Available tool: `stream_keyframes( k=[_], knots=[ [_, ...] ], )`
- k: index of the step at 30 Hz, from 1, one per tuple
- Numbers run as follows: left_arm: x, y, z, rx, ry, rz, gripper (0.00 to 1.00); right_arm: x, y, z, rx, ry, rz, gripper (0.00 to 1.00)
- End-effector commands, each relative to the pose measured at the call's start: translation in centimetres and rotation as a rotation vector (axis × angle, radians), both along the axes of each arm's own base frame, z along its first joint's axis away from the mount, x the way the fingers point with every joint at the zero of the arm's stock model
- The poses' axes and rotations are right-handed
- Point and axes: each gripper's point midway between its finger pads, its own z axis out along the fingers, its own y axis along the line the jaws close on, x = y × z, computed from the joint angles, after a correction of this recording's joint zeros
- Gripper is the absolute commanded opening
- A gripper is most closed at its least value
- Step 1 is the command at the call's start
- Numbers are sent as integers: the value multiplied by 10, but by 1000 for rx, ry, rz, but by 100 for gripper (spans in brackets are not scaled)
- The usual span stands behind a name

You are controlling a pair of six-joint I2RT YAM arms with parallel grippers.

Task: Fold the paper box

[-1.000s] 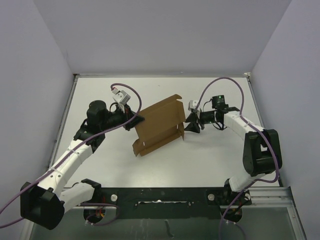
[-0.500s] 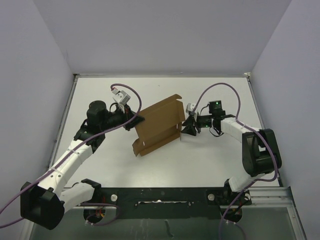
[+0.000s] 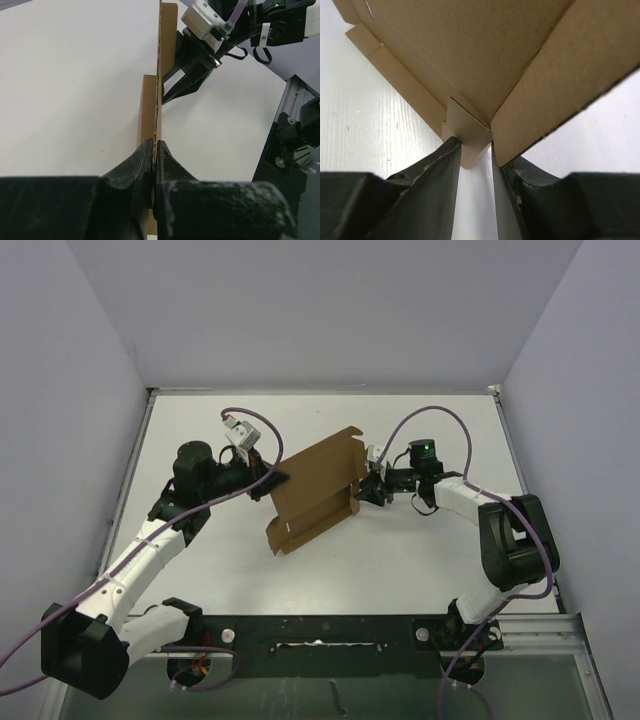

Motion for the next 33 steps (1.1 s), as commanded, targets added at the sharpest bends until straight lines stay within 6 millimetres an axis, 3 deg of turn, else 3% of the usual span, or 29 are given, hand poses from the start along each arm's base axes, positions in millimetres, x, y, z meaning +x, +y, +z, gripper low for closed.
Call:
stream_keyframes(
  k=[1,7,12,16,22,26,33],
  knots=[
    [-4,-5,-6,1,3,-45,0,6,18,10,14,-80,50,30],
    [-3,-5,-7,-2,6,-40,0,7,27,6,-20,-88,49,17],
    [1,-1,-4,-15,9,-8,0,12,27,8,-29,-54,5,0],
    [11,8,11,-70,19,81,0,24,20,21,-76,-7,-79,0],
    [26,18,0,-191,187,270,0,27,2,29,-223,104,-144,0],
    [35,21,-15,-259,288,352,0,24,-15,22,-317,173,-175,0],
    [45,15,-42,-241,358,355,0,16,-41,-7,-487,335,-209,0]
  ],
)
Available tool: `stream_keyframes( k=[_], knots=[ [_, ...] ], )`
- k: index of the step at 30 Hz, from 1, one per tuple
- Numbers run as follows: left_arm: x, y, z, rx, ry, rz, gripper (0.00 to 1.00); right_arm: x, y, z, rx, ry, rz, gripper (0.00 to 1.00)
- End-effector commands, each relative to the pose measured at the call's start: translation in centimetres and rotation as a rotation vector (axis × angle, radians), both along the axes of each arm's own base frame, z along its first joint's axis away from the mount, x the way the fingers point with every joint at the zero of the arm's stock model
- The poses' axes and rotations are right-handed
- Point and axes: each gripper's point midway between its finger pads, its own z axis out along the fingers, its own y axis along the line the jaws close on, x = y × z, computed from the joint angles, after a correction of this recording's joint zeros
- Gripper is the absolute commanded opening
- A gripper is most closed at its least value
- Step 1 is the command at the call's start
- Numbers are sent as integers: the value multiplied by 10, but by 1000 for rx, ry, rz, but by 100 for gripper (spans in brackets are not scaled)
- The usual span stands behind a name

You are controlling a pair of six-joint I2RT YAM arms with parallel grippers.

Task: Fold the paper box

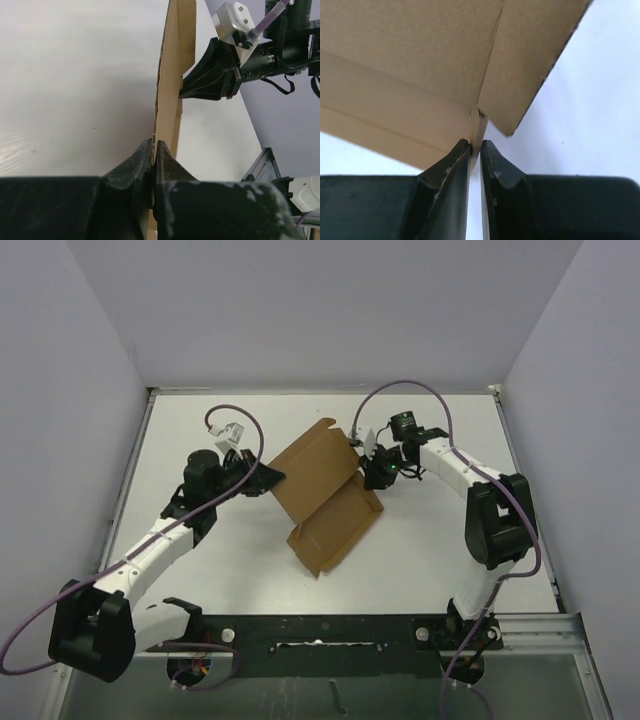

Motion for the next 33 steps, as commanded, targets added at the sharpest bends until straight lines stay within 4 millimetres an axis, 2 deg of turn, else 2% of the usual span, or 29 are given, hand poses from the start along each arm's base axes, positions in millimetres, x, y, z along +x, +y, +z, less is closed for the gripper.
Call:
stream_keyframes(
  k=[1,9,14,20,26,33],
  knots=[
    [11,-3,-4,-28,19,23,0,-12,-21,-8,-108,92,-24,0],
    [14,0,-44,26,117,52,0,-14,-31,-35,-181,149,-47,1],
    [14,7,-58,52,132,87,0,-22,-32,-50,-202,187,-27,4],
    [12,12,-65,71,115,101,0,-39,-34,-63,-221,236,7,9],
    [11,15,-66,92,91,110,0,-48,-32,-66,-233,245,38,19],
    [12,18,-64,106,71,122,0,-56,-31,-68,-236,250,56,21]
  ],
)
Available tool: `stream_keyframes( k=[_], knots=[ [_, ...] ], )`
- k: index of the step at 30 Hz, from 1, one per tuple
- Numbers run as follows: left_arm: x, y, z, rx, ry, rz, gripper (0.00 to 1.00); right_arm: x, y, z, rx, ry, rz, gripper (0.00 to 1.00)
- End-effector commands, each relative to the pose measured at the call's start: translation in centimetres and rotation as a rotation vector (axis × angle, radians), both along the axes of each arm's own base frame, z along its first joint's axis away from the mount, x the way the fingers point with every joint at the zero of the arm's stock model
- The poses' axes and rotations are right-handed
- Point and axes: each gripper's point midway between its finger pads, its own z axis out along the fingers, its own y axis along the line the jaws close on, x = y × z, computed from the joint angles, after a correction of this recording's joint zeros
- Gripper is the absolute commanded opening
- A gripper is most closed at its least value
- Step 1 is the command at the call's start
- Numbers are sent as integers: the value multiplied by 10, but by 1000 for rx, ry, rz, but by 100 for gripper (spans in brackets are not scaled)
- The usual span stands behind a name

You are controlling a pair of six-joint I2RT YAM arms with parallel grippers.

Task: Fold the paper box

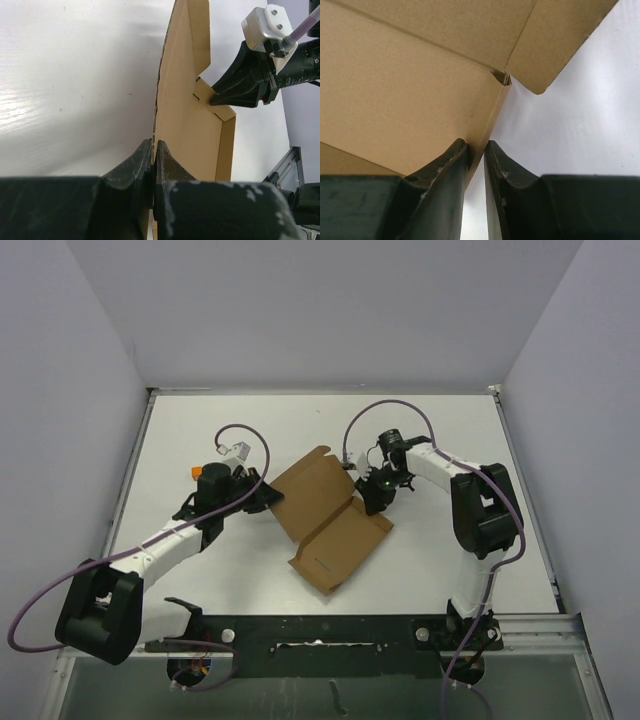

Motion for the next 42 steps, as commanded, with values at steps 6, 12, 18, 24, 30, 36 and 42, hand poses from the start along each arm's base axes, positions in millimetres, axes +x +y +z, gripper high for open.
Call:
stream_keyframes(
  k=[6,12,18,24,30,36,42],
  knots=[
    [16,9,22,29,-135,51,0,-14,-18,-11,-93,17,15,20],
    [15,9,23,46,-137,46,0,9,-40,-18,-274,-119,-72,0],
    [15,9,23,54,-140,45,0,18,-47,-13,-364,-225,-82,0],
    [14,8,27,58,-149,42,0,17,-46,-12,-362,-211,-75,0],
    [13,8,27,61,-149,46,0,27,-52,-9,-431,-292,-99,0],
    [13,6,27,55,-149,41,0,12,-38,-13,-302,-171,-88,11],
    [13,5,28,50,-152,36,0,11,-30,-8,-222,-160,-98,16]
  ],
)
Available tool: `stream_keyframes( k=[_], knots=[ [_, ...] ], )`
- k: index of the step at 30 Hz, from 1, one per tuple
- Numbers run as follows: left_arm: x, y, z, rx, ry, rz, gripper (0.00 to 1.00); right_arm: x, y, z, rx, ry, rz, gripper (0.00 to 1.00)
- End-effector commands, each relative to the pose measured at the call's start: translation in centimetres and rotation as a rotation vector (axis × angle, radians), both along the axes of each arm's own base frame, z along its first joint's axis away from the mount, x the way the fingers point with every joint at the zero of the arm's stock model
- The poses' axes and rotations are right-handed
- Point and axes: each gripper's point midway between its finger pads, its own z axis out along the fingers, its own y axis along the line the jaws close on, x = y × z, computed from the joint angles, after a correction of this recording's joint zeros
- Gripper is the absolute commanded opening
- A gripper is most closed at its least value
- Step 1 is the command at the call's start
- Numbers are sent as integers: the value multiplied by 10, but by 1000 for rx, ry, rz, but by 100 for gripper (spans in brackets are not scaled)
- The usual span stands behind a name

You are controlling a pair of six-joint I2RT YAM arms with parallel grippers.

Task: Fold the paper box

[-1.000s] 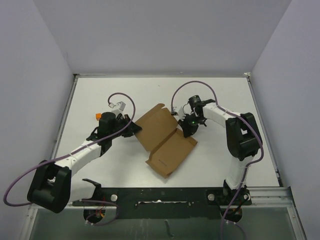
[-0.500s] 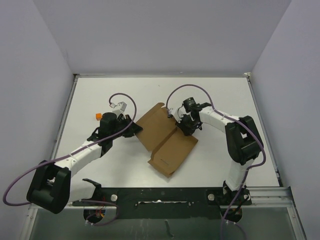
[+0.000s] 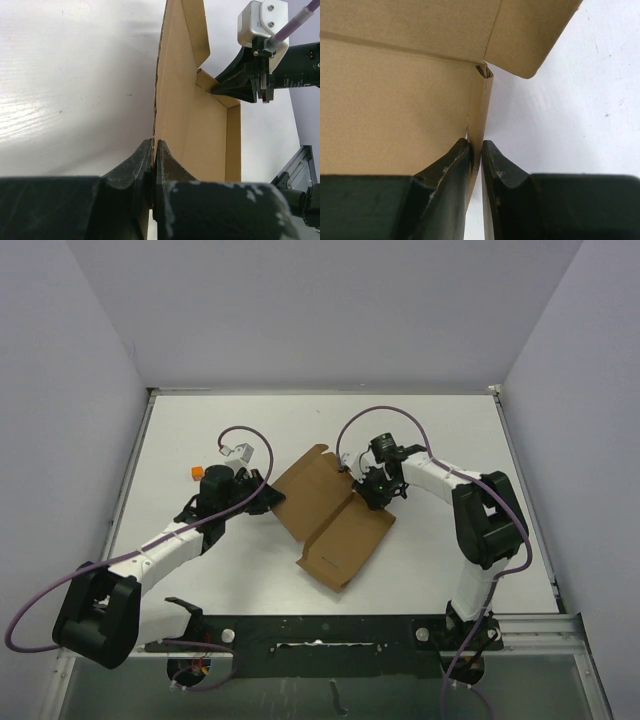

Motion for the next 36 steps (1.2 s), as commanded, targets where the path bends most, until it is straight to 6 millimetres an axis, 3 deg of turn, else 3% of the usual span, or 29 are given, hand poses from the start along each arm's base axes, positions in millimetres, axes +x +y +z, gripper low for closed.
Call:
stream_keyframes(
  k=[1,14,16,18,22,25,30,36],
  knots=[
    [16,7,28,8,-115,40,0,-5,-18,-6,-36,26,-23,16],
    [16,5,27,0,-109,30,0,-5,-3,-13,42,46,-32,19],
    [16,5,27,-1,-109,29,0,-3,-4,-13,37,34,-41,14],
    [16,5,28,0,-111,31,0,2,-10,-13,-2,7,-59,0],
    [16,6,28,3,-113,35,0,13,-29,-14,-127,-70,-78,0],
    [16,6,28,3,-113,32,0,6,-23,-14,-96,-34,-44,0],
    [16,5,29,2,-117,28,0,-2,-6,0,57,17,-20,30],
    [16,3,29,-4,-114,20,0,0,2,5,121,23,-38,32]
  ],
)
